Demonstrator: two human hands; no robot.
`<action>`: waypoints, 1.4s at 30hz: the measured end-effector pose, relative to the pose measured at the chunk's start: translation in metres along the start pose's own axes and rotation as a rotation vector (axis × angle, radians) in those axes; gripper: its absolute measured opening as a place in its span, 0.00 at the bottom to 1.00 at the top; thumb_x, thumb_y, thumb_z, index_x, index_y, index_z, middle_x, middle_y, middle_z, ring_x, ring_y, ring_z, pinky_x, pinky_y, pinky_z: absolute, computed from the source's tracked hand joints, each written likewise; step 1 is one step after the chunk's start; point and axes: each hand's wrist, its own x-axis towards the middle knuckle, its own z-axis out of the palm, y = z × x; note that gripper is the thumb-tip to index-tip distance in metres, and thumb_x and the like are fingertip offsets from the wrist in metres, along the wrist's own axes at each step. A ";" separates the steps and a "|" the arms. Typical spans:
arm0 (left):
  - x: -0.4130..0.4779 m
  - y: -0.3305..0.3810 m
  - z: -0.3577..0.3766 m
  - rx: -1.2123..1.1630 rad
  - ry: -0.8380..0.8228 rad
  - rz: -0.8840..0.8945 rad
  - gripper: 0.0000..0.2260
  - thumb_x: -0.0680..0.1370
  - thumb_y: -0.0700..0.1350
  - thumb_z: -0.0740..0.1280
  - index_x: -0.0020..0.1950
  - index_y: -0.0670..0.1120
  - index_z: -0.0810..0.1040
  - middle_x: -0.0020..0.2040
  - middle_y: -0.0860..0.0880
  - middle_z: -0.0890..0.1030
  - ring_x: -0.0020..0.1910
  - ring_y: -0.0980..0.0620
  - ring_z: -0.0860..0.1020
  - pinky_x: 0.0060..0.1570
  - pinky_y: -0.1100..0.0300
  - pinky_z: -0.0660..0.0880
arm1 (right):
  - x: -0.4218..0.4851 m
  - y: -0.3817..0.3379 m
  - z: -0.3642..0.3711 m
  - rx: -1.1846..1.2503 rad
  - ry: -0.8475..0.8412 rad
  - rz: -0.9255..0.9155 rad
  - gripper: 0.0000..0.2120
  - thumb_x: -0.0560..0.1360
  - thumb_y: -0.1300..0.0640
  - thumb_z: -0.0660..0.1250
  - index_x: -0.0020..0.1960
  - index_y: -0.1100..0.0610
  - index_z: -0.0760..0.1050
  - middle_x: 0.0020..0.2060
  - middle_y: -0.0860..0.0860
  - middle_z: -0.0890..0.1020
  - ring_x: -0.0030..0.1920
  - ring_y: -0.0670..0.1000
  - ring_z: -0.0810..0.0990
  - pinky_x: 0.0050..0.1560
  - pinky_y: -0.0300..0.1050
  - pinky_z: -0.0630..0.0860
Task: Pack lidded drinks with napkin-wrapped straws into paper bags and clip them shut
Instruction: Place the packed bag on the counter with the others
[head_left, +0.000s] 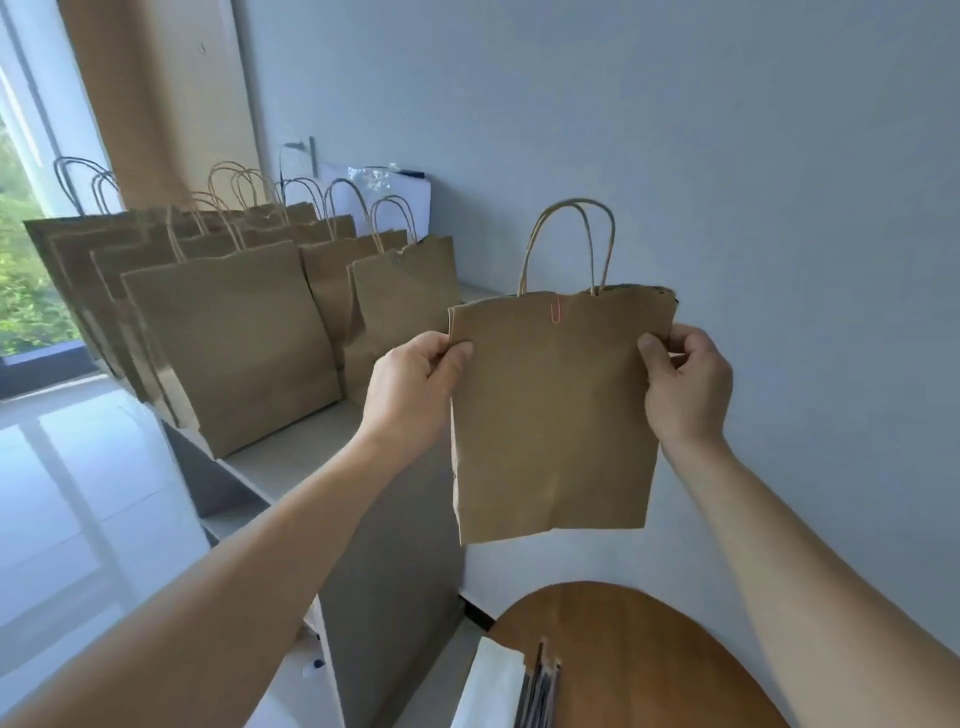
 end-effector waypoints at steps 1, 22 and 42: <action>0.006 0.007 -0.016 -0.044 0.018 0.011 0.11 0.79 0.52 0.66 0.39 0.49 0.79 0.32 0.48 0.79 0.31 0.51 0.73 0.35 0.58 0.73 | 0.004 -0.017 0.008 0.015 0.009 -0.017 0.01 0.78 0.53 0.67 0.49 0.50 0.76 0.38 0.38 0.77 0.35 0.39 0.76 0.38 0.30 0.70; 0.046 -0.033 -0.251 0.327 0.406 -0.011 0.15 0.80 0.53 0.64 0.34 0.50 0.76 0.32 0.54 0.78 0.34 0.55 0.76 0.34 0.58 0.71 | -0.013 -0.168 0.256 0.355 -0.473 -0.018 0.06 0.78 0.58 0.66 0.44 0.49 0.76 0.37 0.47 0.80 0.28 0.42 0.76 0.32 0.42 0.78; 0.057 -0.141 -0.190 0.514 0.372 -0.248 0.22 0.80 0.50 0.65 0.30 0.47 0.61 0.24 0.52 0.66 0.28 0.50 0.65 0.31 0.55 0.63 | 0.007 -0.078 0.361 0.170 -0.718 -0.105 0.09 0.79 0.66 0.62 0.46 0.54 0.75 0.39 0.52 0.82 0.30 0.43 0.82 0.31 0.34 0.77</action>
